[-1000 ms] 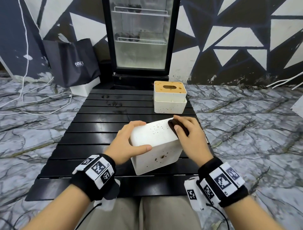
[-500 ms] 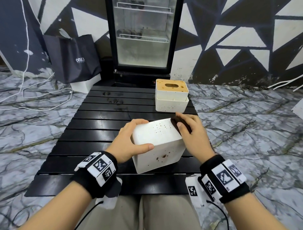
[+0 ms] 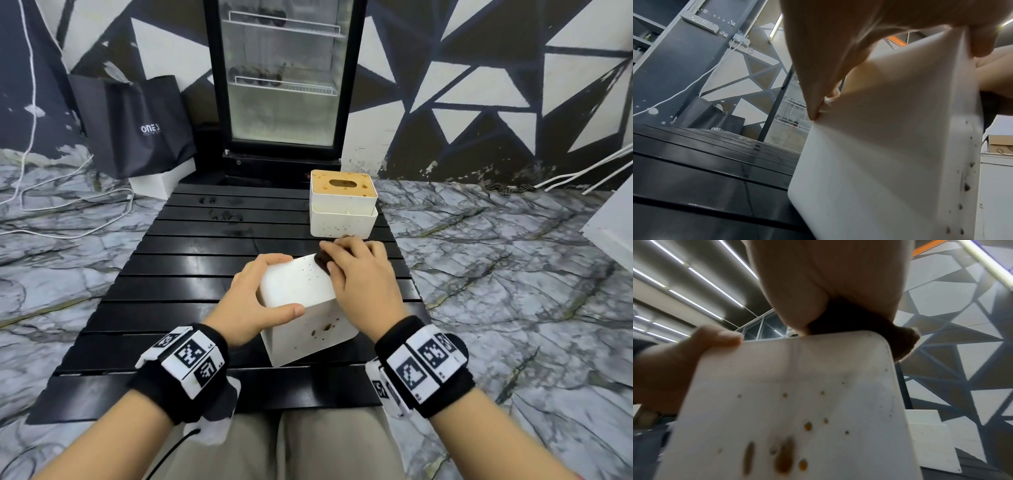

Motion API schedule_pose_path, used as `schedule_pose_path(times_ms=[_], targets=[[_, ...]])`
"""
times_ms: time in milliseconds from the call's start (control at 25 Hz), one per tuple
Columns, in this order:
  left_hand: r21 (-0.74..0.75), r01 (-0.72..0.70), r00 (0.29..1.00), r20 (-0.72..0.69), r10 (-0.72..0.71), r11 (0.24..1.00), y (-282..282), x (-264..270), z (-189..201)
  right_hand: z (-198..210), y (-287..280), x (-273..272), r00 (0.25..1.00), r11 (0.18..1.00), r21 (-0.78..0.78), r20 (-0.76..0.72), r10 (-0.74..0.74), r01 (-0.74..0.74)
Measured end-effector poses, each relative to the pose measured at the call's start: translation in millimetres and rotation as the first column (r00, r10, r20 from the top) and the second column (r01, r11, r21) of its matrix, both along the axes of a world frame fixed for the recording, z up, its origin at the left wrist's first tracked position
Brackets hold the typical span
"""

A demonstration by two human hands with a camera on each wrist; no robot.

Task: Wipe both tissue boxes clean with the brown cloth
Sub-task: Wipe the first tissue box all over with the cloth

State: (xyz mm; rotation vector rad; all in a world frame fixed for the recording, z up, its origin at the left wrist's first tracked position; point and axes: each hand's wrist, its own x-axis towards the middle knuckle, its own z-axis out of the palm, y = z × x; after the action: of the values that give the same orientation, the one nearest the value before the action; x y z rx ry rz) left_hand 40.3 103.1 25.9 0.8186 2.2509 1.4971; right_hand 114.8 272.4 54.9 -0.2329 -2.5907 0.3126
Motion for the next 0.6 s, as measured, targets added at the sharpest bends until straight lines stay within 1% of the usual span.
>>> schedule_pose_path(times_ms=[80,120,200,240,280,360,480,520,600], targets=[[0.008,0.0,1.0,0.006,0.0,1.0,0,1,1,-4,-2,9,0.998,0.996,0.062,-0.032,0.061,-0.059],[0.007,0.003,1.0,0.006,-0.003,1.0,0,1,2,-5,1,13,0.996,0.995,0.045,-0.016,0.093,-0.092],[0.002,0.007,1.0,0.001,-0.007,1.0,-1,2,3,0,10,13,0.992,0.991,-0.071,0.037,0.12,-0.117],[0.0,0.007,1.0,-0.002,-0.007,1.0,-1,2,4,3,15,8,0.992,0.987,-0.13,0.064,0.109,-0.1],[0.001,0.005,1.0,-0.002,-0.005,1.0,-2,2,3,5,16,1,0.993,0.988,-0.141,0.081,0.081,-0.069],[0.004,-0.004,1.0,0.005,0.004,1.0,-2,2,2,6,9,-9,0.995,0.995,-0.091,0.093,0.038,-0.03],[-0.007,-0.007,1.0,-0.011,0.007,1.0,-1,2,2,2,-3,-7,0.997,0.997,0.011,0.008,0.078,-0.078],[-0.007,-0.008,1.0,-0.015,0.008,1.0,-1,2,2,-2,-2,-2,0.995,0.995,0.015,-0.018,0.102,-0.101],[-0.007,-0.007,1.0,-0.019,0.007,1.0,-2,1,2,-4,6,6,0.991,0.99,-0.057,-0.01,0.13,-0.13]])
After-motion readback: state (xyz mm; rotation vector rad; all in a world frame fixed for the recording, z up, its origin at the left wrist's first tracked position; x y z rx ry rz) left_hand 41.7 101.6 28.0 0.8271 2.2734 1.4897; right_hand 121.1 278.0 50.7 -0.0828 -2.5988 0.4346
